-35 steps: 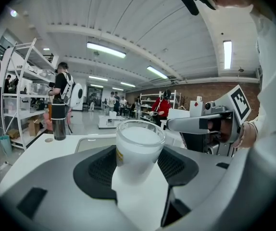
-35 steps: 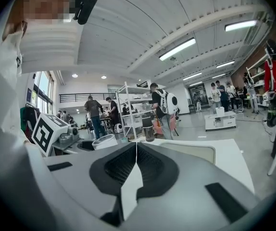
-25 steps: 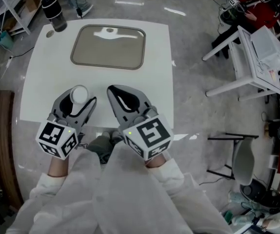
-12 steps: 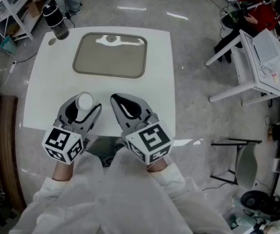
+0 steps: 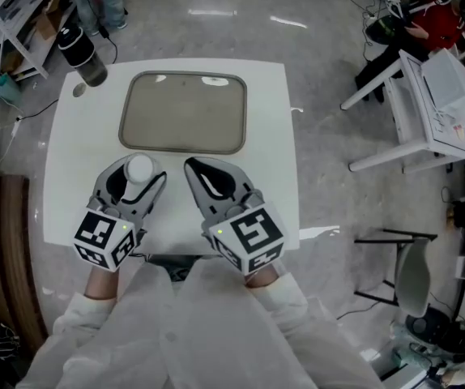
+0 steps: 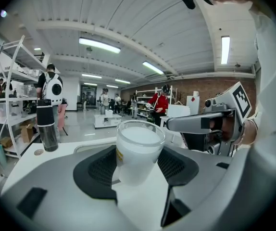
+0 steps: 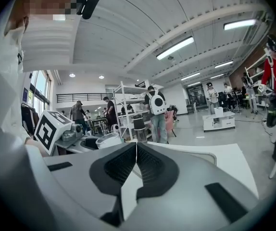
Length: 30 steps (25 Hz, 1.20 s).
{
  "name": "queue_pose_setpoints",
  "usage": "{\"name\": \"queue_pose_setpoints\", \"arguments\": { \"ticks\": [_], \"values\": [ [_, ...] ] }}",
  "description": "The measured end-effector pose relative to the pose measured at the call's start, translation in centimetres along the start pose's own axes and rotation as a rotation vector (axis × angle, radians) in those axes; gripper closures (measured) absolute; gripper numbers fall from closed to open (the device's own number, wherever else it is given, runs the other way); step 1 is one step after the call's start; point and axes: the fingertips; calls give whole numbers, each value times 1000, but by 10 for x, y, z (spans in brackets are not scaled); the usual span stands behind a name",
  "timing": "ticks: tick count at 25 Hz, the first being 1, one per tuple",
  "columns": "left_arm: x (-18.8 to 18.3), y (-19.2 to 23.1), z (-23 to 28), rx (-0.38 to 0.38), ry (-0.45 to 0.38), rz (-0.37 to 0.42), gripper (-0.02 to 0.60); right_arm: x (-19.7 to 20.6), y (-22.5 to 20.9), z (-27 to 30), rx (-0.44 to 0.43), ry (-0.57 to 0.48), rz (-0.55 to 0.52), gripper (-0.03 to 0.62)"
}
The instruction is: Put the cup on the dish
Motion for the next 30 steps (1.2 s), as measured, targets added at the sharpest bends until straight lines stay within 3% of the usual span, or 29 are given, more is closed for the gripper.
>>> {"name": "queue_pose_setpoints", "arguments": {
  "ticks": [8,20,30],
  "values": [
    [-15,50,54,44,15,18,318,-1,-43,51,34,24,16,579],
    [-20,89,129,167,8,111,318,12,-103,105,125,51,55,579],
    [-17,92,186,185,6,60,318,32,-147,123,152,67,93,579]
  ]
}}
Point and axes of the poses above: the fingertips, and each gripper's own axes: z forward along the fingers, y to its left, x out of its underside, and after that the axes turned 9 degrees about -x, right-handed
